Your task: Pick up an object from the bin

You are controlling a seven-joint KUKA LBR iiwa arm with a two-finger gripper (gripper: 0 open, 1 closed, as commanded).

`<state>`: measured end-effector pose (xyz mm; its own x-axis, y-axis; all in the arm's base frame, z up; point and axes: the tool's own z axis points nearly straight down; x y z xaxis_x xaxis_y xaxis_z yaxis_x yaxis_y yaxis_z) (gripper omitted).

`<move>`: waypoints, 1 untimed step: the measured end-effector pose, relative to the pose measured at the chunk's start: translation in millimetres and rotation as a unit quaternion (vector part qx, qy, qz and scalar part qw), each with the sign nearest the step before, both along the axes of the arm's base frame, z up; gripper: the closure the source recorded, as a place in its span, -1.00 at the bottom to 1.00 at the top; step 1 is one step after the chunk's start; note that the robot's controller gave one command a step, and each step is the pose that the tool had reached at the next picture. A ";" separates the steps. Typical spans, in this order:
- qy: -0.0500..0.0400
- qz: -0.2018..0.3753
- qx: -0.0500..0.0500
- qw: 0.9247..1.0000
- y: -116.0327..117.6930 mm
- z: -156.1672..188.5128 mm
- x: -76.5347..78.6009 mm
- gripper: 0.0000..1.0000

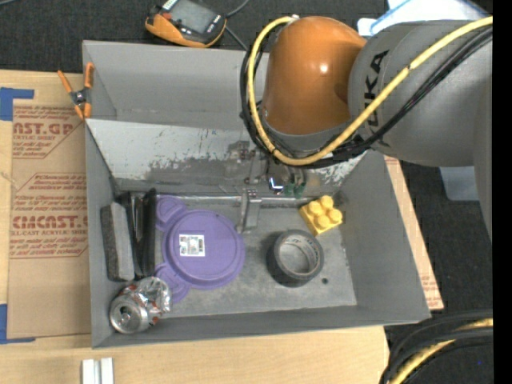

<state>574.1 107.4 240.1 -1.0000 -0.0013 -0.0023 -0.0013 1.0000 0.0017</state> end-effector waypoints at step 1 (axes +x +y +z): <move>0.000 0.000 0.000 1.000 0.0 0.0 0.0 -1.00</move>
Offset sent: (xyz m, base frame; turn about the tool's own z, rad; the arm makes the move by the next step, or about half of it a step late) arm -0.0050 -0.0402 -0.0139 -0.1143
